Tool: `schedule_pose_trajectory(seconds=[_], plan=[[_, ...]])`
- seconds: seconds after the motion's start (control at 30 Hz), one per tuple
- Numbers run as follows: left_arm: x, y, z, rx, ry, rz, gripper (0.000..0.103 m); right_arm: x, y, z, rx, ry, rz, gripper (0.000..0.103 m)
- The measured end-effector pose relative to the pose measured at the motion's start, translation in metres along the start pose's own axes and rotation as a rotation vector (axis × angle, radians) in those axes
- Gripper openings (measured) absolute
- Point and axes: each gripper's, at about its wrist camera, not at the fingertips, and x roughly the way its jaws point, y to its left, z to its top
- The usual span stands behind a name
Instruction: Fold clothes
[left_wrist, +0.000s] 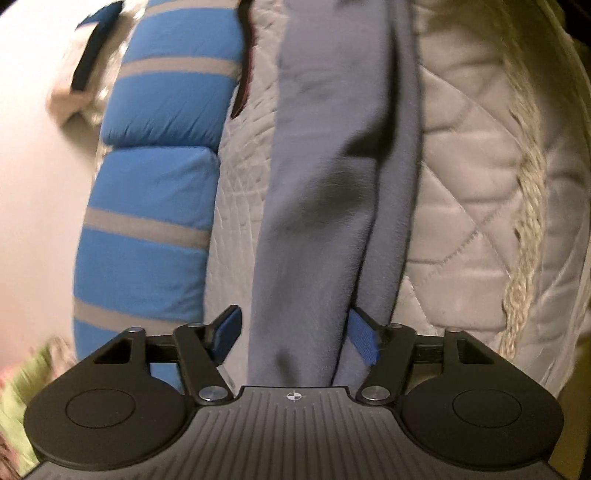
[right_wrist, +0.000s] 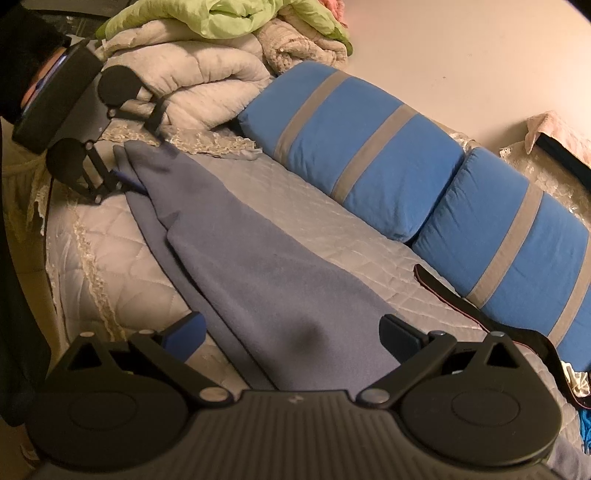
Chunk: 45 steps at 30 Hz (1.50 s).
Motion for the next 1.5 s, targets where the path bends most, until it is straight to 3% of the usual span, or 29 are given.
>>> schedule_pose_trajectory(seconds=[0.03, 0.07, 0.27, 0.4, 0.67, 0.8, 0.87, 0.93, 0.97, 1.1, 1.3, 1.5], plan=[[0.0, -0.003, -0.001, 0.017, 0.015, -0.005, 0.015, 0.0, 0.0, 0.0, -0.001, 0.0, 0.0, 0.103], [0.0, -0.005, -0.001, 0.034, 0.029, -0.01, 0.005, 0.0, 0.0, 0.0, -0.002, 0.0, 0.001, 0.103], [-0.017, 0.002, -0.015, 0.0, -0.002, 0.01, 0.002, 0.0, 0.001, 0.0, -0.006, -0.003, 0.004, 0.103], [-0.028, 0.006, -0.016, -0.027, 0.008, -0.043, 0.002, 0.001, 0.001, 0.0, -0.006, -0.001, 0.004, 0.103], [-0.017, -0.012, -0.009, 0.017, 0.045, -0.119, 0.003, 0.0, 0.003, 0.0, -0.01, 0.001, 0.001, 0.103], [-0.009, -0.005, -0.016, -0.015, 0.092, -0.107, 0.007, -0.001, 0.002, 0.0, -0.006, -0.007, 0.002, 0.103], [-0.007, 0.004, -0.024, -0.044, 0.123, -0.095, 0.016, -0.002, 0.002, 0.001, -0.004, -0.01, 0.003, 0.103], [-0.007, 0.014, -0.036, -0.077, 0.148, -0.075, 0.051, -0.002, 0.002, 0.002, -0.003, -0.015, 0.005, 0.103], [-0.005, 0.02, -0.042, -0.092, 0.161, -0.064, 0.054, -0.003, 0.002, 0.002, -0.003, -0.016, 0.007, 0.103], [0.003, 0.03, -0.068, -0.125, 0.21, -0.034, 0.054, -0.003, 0.002, 0.002, -0.005, -0.02, 0.008, 0.103], [0.022, 0.023, -0.078, -0.097, 0.223, 0.005, 0.054, -0.002, 0.002, 0.002, 0.0, -0.014, 0.005, 0.103], [0.032, 0.013, -0.082, 0.0, 0.24, 0.049, 0.054, -0.002, 0.003, 0.002, -0.006, -0.012, 0.006, 0.103]])
